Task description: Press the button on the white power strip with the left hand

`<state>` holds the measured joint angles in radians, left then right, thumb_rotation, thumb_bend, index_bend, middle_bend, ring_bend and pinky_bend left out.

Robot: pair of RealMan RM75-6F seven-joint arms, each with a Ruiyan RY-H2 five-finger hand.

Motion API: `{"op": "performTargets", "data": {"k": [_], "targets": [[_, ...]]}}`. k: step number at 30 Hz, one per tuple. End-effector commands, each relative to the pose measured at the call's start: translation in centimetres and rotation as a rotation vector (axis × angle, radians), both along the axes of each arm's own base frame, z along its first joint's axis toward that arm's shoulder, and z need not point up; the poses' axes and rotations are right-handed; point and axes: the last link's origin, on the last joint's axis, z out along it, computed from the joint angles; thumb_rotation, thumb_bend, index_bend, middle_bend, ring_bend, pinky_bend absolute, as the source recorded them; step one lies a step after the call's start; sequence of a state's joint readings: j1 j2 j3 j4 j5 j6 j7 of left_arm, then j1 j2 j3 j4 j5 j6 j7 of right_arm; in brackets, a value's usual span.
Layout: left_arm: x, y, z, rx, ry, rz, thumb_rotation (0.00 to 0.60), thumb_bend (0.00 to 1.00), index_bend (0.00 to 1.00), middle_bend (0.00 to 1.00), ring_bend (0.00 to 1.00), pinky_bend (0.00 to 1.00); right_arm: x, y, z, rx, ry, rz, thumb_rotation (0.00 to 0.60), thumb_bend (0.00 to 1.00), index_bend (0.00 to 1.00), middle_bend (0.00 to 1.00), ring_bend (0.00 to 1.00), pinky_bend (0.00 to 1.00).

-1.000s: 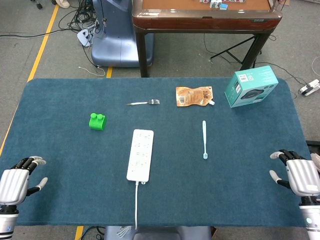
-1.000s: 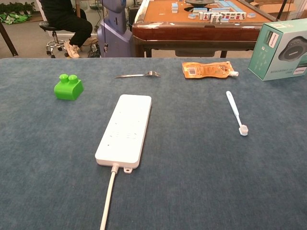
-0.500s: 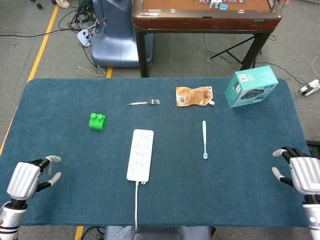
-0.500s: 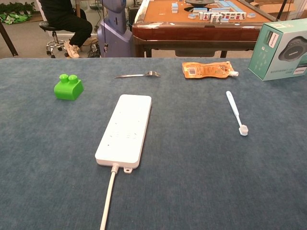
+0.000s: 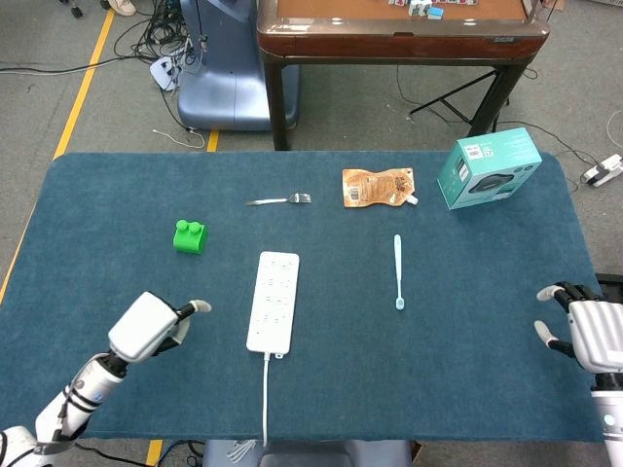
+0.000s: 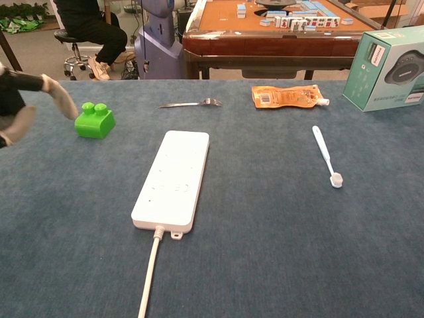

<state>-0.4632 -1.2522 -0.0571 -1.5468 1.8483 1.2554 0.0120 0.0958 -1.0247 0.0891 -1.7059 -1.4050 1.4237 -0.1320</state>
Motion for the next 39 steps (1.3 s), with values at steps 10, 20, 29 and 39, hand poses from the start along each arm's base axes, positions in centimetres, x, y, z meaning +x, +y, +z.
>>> {"op": "performTargets", "data": {"k": [10,20,29,39], "targets": [[4.5,1.9,-4.4,-0.078,0.208,-0.118,0.6,0.87,0.35,1.0,1.0,1.0,-1.3,-0.1,0.1,0.003,-0.014,-0.048,0.6,0.23,0.42,0.38,0.35,0.54],[4.3,1.5,-6.8,-0.134,0.253,-0.114,0.6,0.87,0.31,1.0,1.0,1.0,-1.2,-0.9,-0.2,0.013,-0.024,-0.035,0.6,0.23,0.42,0.38,0.35,0.54],[4.0,1.6,-7.8,-0.153,0.261,-0.092,0.6,0.87,0.29,1.0,1.0,1.0,-0.8,-1.1,0.0,0.01,-0.024,-0.022,0.6,0.23,0.42,0.38,0.35,0.54],[3.6,1.0,-8.8,-0.167,0.287,-0.104,0.6,0.87,0.29,1.0,1.0,1.0,-0.9,-1.2,-0.5,0.026,-0.021,-0.031,0.6,0.24,0.42,0.38,0.35,0.54]]}}
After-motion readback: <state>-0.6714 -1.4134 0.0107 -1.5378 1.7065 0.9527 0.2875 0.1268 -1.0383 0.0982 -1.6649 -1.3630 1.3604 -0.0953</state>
